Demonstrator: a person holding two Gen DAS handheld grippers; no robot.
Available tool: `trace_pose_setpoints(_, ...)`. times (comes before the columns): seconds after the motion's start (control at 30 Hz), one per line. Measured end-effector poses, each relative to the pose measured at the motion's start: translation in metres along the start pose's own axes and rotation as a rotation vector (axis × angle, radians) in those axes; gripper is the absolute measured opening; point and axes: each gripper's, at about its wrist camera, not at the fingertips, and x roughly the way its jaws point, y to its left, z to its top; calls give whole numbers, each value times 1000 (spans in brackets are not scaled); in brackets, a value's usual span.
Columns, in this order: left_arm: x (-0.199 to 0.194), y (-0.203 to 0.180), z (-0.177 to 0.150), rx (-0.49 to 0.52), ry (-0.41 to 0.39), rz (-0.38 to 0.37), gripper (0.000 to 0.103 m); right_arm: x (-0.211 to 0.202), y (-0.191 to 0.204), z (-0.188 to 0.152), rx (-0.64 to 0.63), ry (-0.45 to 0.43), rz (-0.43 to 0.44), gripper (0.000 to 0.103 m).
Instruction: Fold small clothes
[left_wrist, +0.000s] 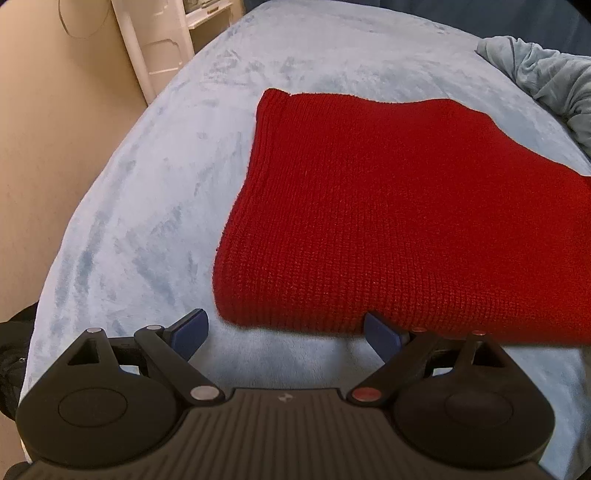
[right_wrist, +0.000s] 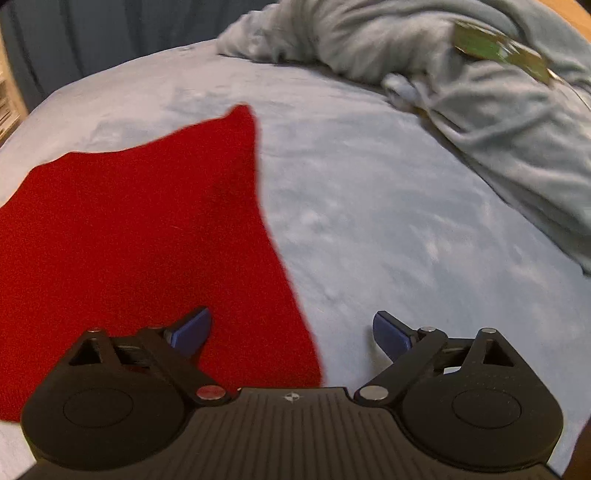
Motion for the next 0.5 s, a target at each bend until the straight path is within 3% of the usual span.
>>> trace_pose_setpoints(0.2, 1, 3, 0, -16, 8, -14, 94, -35, -43, -17, 225, -17, 26, 96)
trace_pose_setpoints(0.37, -2, 17, 1, -51, 11, -31, 94, -47, -72, -34, 569, 20, 237, 99)
trace_pose_setpoints(0.5, 2, 52, 5, -173, 28, -21, 94, -26, -72, -47, 778, 107, 358, 99)
